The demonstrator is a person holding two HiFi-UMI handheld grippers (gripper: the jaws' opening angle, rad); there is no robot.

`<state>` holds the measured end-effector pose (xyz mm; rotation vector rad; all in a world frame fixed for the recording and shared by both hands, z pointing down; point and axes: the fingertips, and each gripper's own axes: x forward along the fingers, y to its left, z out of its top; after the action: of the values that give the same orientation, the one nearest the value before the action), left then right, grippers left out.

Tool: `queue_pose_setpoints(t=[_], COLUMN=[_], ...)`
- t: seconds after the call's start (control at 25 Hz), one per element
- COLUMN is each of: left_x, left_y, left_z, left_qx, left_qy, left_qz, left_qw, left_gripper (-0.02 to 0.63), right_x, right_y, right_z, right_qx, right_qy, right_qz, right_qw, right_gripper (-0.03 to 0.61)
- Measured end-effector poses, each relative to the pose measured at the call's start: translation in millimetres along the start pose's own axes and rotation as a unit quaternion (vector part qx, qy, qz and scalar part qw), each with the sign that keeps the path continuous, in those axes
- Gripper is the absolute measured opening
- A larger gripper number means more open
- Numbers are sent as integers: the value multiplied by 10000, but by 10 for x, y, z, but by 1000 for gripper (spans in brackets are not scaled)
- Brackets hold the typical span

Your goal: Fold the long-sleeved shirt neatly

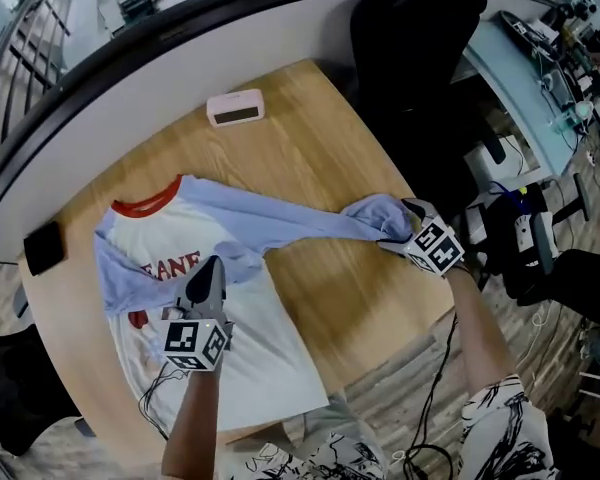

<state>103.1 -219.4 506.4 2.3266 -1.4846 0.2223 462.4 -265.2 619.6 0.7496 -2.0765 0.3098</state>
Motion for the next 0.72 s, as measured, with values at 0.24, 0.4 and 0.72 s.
queue_pose_setpoints(t=[0.24,0.4,0.72], left_x=[175,318,509], left_y=[207,361,664], left_z=[-50,-255,-706], left_qx=[134,163,84], left_qy=[178,479,1351], left_qz=[292,421,1069], left_qw=[9993,9978,9850], left_gripper=[5,5,5], right_x=[63,35,-208], right_y=[-91,-62,-245], right_z=[-97,-52,314], right_qx=[-295,-578,-374], right_qy=[-33,-125,-758], right_qz=[494,580,514], right_qw=[9983,9966,9951], right_gripper=[387,122,55])
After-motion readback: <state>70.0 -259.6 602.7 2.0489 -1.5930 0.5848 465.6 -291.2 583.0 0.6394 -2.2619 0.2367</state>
